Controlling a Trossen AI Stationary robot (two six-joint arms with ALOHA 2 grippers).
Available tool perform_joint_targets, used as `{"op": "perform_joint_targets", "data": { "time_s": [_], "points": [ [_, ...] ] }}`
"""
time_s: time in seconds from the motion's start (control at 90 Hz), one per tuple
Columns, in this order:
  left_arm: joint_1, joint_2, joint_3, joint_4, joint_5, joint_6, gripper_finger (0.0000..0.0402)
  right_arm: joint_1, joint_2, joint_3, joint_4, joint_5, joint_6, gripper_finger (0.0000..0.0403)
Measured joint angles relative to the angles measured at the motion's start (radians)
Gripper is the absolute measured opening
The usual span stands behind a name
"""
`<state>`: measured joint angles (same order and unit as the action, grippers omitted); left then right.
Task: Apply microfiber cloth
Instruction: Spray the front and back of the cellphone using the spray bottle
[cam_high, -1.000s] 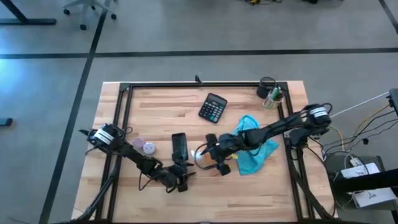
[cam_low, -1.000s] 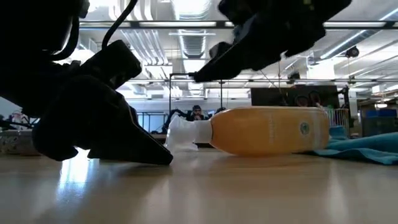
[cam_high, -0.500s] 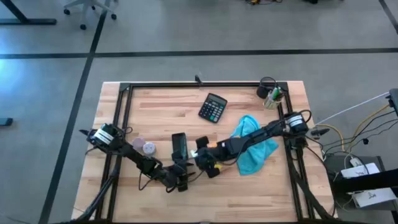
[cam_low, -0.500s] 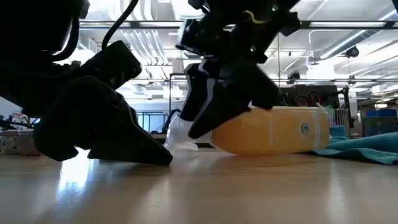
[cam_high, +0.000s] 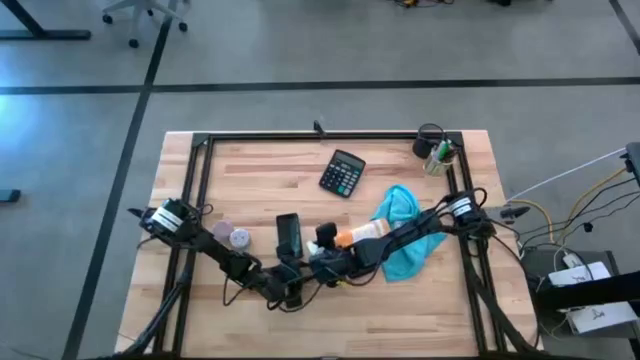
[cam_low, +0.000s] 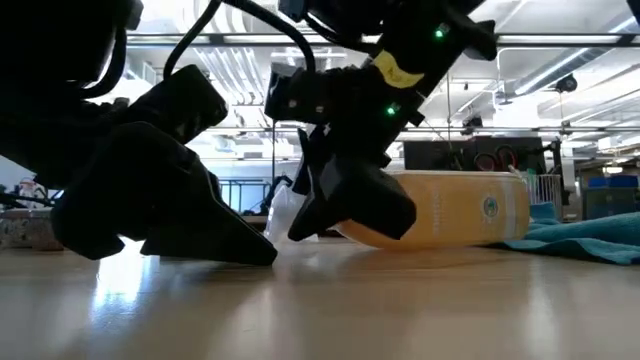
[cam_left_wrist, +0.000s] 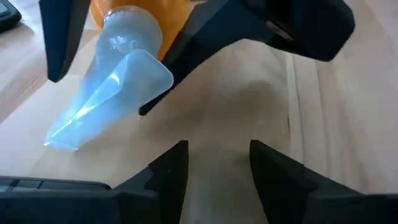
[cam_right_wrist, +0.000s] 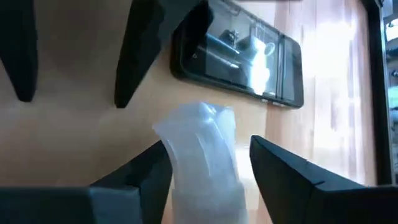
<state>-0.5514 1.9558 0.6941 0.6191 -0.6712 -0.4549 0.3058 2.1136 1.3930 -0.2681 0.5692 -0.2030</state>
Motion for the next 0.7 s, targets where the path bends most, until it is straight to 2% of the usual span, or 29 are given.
{"op": "perform_joint_targets", "data": {
  "time_s": [0.222, 0.389, 0.578, 0.7],
  "points": [
    [0.000, -0.004, 0.000, -0.010, 0.002, 0.007, 0.0155, 0.000, 0.016, -0.002, 0.021, 0.026, 0.041, 0.0114],
    [-0.002, -0.009, 0.001, -0.027, 0.010, 0.007, 0.0150, 0.017, -0.001, -0.004, 0.010, 0.052, 0.074, 0.0113],
    [-0.002, -0.013, 0.001, -0.038, 0.030, 0.007, 0.0138, 0.040, -0.120, -0.004, -0.024, 0.111, 0.115, 0.0123],
    [-0.003, -0.014, 0.002, -0.043, 0.032, 0.008, 0.0130, 0.051, -0.232, -0.007, -0.087, 0.123, 0.178, 0.0111]
  ]
}}
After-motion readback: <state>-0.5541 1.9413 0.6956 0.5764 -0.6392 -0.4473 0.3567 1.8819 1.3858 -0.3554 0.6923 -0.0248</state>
